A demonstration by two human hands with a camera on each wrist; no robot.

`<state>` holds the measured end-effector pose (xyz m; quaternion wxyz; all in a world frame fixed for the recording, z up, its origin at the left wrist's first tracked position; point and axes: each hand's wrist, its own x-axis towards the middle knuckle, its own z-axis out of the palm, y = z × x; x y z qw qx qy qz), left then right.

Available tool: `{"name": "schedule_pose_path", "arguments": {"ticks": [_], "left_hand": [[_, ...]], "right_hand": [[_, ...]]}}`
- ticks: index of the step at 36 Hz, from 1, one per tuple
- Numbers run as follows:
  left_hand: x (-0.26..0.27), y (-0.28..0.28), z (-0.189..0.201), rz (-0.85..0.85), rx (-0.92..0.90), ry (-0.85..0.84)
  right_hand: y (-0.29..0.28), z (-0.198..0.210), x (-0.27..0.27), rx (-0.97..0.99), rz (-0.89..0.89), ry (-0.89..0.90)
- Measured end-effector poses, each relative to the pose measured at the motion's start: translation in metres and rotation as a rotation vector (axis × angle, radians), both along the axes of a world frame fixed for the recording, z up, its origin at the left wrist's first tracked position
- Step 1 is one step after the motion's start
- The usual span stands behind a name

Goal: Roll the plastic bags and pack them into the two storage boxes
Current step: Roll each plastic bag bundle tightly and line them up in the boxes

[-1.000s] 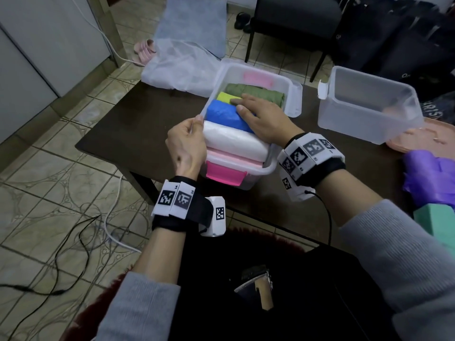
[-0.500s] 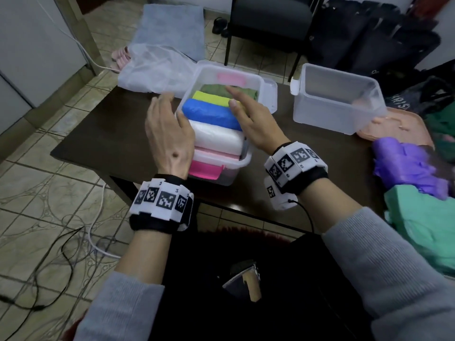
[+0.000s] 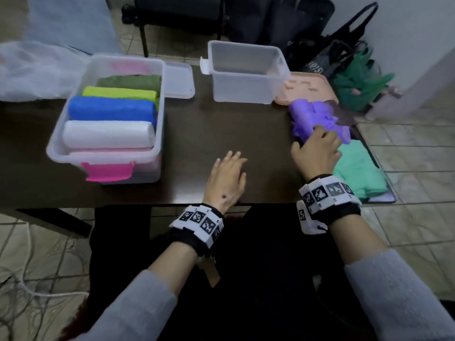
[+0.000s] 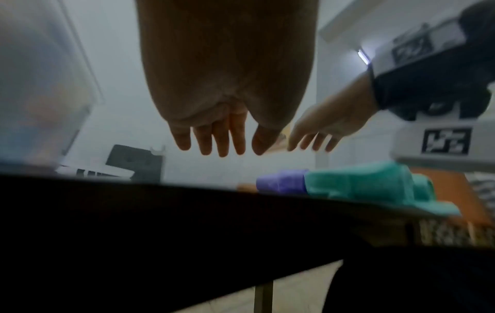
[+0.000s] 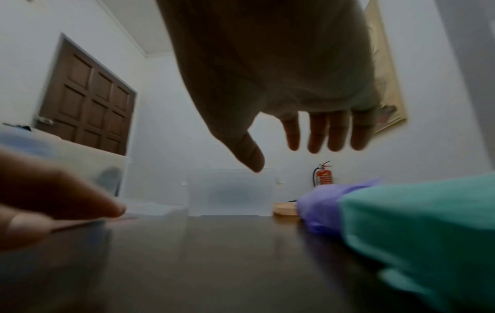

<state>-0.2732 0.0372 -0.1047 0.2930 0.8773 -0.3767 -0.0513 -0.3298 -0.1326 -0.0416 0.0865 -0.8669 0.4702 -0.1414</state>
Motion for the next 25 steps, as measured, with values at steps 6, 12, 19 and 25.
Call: {"name": "schedule_pose_path", "arguments": {"ticks": [6, 12, 19, 25], "left_hand": [[0.003, -0.004, -0.02, -0.009, 0.109, -0.038], [0.003, -0.001, -0.024, -0.014, 0.074, -0.058], [0.003, 0.001, -0.023, -0.013, 0.074, -0.048], [0.001, 0.002, -0.021, -0.019, 0.072, -0.04]], "right_hand": [[-0.027, -0.013, -0.031, 0.105, -0.125, 0.2], [-0.032, -0.015, -0.028, 0.129, -0.139, 0.25], [-0.031, -0.014, -0.028, 0.156, -0.096, 0.24], [-0.016, -0.02, -0.025, 0.185, -0.034, 0.209]]}}
